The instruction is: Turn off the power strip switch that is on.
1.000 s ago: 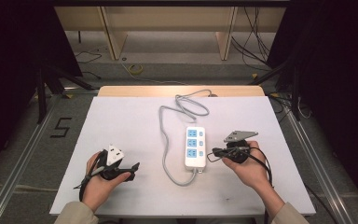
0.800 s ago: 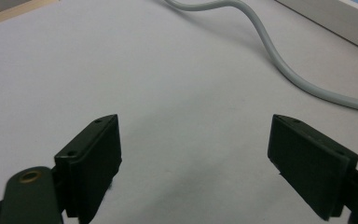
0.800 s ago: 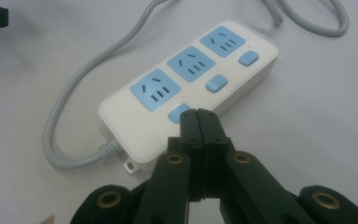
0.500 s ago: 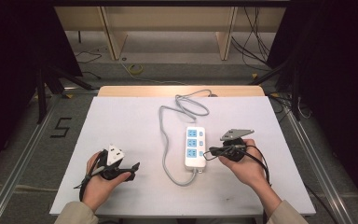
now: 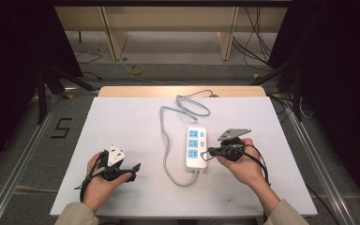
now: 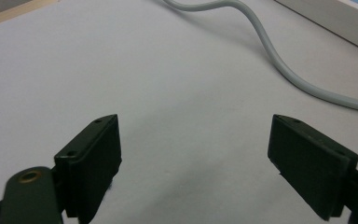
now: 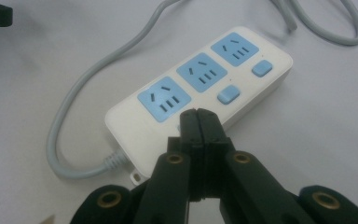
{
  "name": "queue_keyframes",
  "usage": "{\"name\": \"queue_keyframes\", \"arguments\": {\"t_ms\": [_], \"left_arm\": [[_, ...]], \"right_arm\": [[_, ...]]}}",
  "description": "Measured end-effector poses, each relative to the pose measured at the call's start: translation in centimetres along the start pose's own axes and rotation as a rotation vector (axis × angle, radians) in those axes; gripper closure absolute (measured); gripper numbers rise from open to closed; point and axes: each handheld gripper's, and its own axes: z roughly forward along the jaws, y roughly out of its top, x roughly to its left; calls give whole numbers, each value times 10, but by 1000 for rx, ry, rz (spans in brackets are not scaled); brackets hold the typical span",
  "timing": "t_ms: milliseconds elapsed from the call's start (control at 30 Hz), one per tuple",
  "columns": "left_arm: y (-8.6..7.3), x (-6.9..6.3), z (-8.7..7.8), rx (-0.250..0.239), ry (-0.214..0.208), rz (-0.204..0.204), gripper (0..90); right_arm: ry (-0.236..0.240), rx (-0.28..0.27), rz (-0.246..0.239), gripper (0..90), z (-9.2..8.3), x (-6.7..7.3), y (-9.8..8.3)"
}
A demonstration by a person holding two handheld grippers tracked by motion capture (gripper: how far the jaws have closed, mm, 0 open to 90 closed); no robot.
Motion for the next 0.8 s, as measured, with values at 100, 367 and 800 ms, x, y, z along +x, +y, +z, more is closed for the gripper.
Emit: {"name": "queue_keyframes", "arguments": {"t_ms": [100, 367, 800], "left_arm": [[0, 0, 0, 0, -1, 0, 170], [0, 0, 0, -2, -1, -3, 171], [0, 0, 0, -2, -1, 0, 170]], "right_arm": [[3, 5, -2, 900, 1, 0, 1], [7, 17, -8, 900, 4, 2, 4], [7, 26, -12, 900, 7, 4, 9]]}}
